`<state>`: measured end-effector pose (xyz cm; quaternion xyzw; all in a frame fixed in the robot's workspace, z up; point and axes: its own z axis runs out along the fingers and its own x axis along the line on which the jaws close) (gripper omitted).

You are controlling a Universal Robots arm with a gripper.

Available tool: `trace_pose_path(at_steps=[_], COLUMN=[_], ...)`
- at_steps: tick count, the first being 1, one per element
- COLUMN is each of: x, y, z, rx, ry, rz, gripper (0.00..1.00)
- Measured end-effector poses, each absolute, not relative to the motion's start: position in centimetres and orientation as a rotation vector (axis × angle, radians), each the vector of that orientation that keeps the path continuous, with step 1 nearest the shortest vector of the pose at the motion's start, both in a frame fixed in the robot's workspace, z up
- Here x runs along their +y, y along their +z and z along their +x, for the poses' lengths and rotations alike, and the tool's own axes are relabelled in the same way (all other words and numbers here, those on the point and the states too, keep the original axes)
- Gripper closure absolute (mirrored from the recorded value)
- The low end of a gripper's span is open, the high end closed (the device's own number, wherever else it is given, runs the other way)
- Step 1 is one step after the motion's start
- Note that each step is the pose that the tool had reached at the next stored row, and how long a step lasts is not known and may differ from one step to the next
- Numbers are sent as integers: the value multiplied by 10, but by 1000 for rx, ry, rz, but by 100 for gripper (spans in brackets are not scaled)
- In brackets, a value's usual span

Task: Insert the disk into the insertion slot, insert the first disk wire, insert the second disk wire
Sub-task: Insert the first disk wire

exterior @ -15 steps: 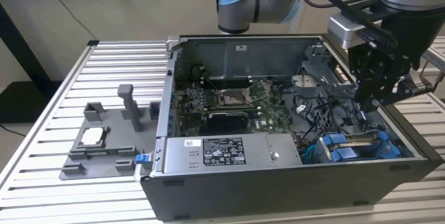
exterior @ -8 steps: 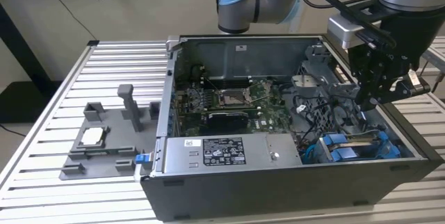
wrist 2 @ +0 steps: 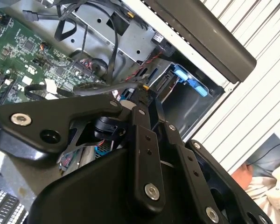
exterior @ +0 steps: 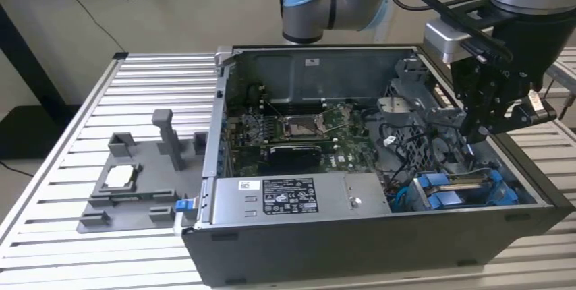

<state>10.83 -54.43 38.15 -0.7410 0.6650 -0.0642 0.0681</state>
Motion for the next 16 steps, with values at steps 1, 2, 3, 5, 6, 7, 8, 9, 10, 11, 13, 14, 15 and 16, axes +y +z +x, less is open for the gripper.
trace_pose_path(at_steps=[1, 2, 3, 5, 6, 7, 8, 9, 10, 11, 13, 14, 15, 16], x=[-544, -544, -545, -546, -547, -548, -548, -549, -549, -550, -550, -551, -551, -551], y=[382, 381, 381, 381, 381, 380, 380, 380, 379, 378, 377, 377, 376, 375], z=[108, 109, 110, 113, 115, 117, 119, 121, 122, 123, 123, 123, 123, 123], rx=[2004, 2005, 2007, 2011, 2012, 2013, 2015, 2018, 2021, 2024, 2034, 2042, 2050, 2059], ry=[-193, -190, -186, -177, -174, -170, -167, -160, -153, -147, -140, -138, -138, -138], rz=[-2232, -2234, -2236, -2240, -2241, -2243, -2245, -2248, -2251, -2254, -2252, -2247, -2241, -2234], gripper=[81, 81, 81, 81, 81, 81, 81, 81, 81, 81, 81, 81, 81, 81])
